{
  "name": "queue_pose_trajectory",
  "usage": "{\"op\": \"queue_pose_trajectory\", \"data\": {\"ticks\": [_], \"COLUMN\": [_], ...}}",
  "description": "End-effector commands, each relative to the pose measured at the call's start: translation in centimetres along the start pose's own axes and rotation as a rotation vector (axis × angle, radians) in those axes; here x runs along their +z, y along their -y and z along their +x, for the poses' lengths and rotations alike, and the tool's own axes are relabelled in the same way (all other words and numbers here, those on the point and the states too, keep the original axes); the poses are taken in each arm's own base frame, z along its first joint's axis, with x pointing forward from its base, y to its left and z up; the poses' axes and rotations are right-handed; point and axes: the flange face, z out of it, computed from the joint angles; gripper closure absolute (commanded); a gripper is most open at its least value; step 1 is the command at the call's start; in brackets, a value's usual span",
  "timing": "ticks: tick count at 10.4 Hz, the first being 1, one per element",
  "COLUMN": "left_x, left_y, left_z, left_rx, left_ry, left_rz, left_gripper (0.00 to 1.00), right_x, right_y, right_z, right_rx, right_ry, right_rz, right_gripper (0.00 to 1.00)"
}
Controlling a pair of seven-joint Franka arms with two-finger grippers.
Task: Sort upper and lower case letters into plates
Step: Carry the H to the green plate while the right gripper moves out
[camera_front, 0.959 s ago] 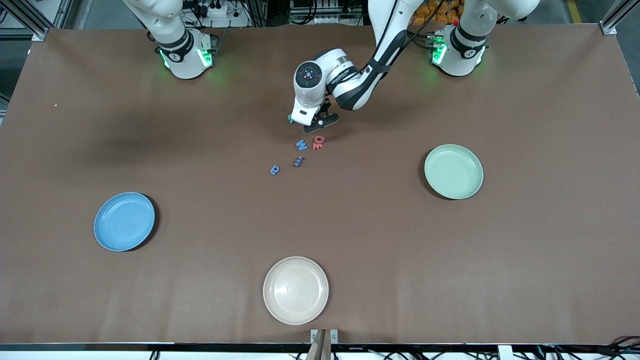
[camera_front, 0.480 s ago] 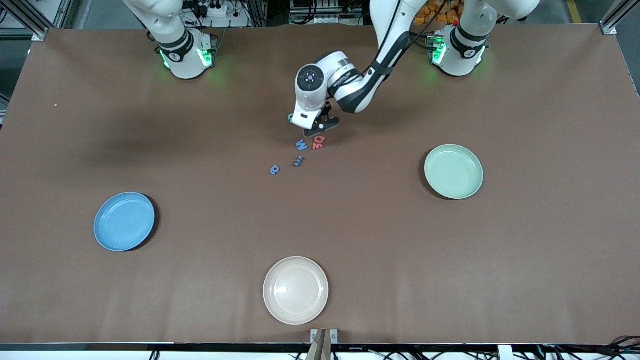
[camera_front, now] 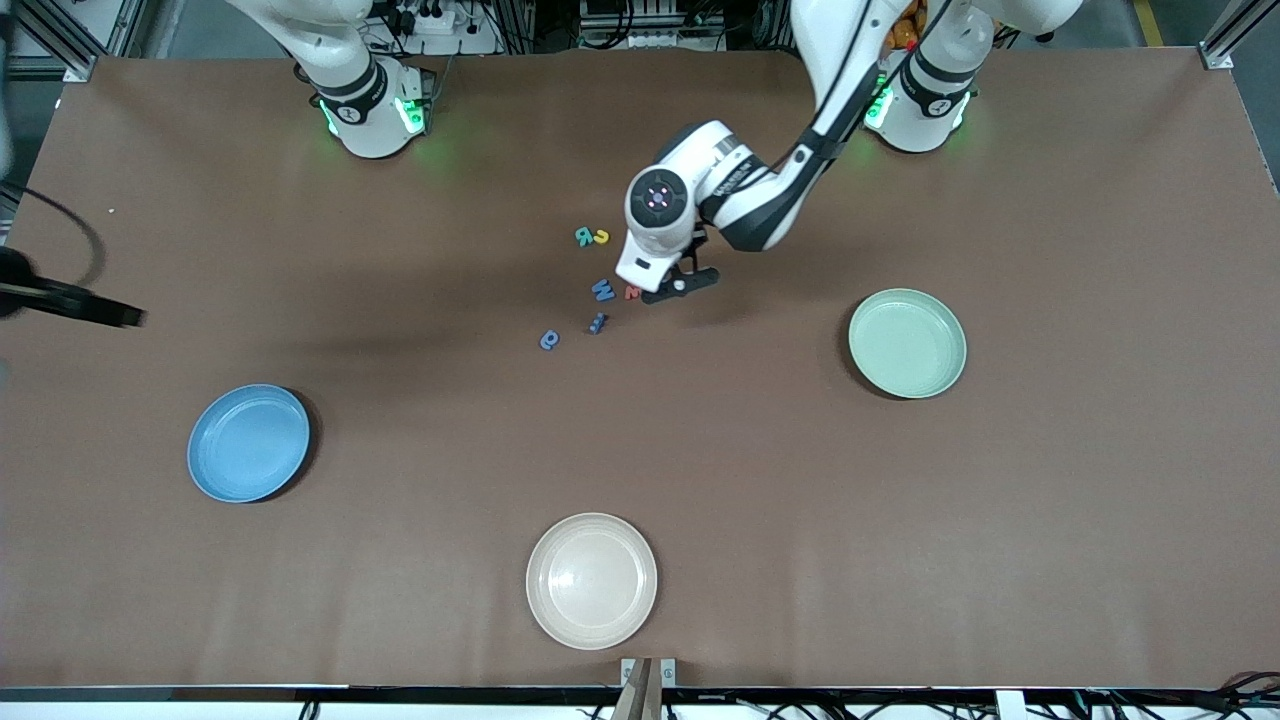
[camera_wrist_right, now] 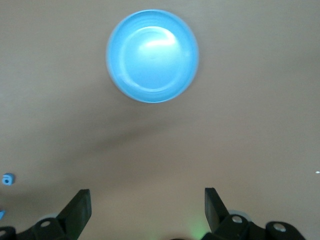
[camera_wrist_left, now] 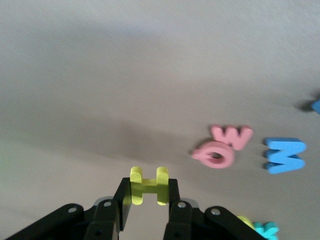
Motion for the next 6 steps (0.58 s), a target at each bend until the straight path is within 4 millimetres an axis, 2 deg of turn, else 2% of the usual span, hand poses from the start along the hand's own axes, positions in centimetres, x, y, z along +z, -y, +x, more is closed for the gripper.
{"op": "queue_pose_trajectory", "data": {"ticks": [1, 2, 3, 4, 5, 6], "left_x": [-0.9, -1.1, -1.1, -0.6, -0.3, -0.2], "left_y": [4.8, 7.3, 10.0, 12.6, 15.2, 17.1], "left_z": [2.6, 4.4, 6.5, 8.2, 10.4, 11.2], "left_rx": [0.079, 0.121, 0.153, 0.184, 0.209, 0.220], "left_ry": [0.029, 0.042, 0.060, 0.076, 0.077, 0.082], "left_rz": [0.025, 0.024, 0.021, 0.026, 0.037, 0.037], "left_gripper": [0.80, 0.79, 0.79, 0.79, 0.79, 0.79], "right_x": [3.3, 5.6, 7.6, 8.6, 9.2, 9.5], "right_y": [9.6, 14.4, 17.5, 21.1, 23.5, 26.4], "right_z": [-2.2, -4.1, -5.8, -7.7, -8.9, -10.4], "right_rx": [-0.026, -0.054, -0.076, -0.133, -0.179, -0.249], "right_ry": [0.003, 0.005, 0.007, -0.003, -0.018, -0.045], "right_rz": [-0.042, -0.047, -0.034, -0.041, -0.043, -0.039], "right_gripper": [0.00, 0.00, 0.00, 0.00, 0.00, 0.00]}}
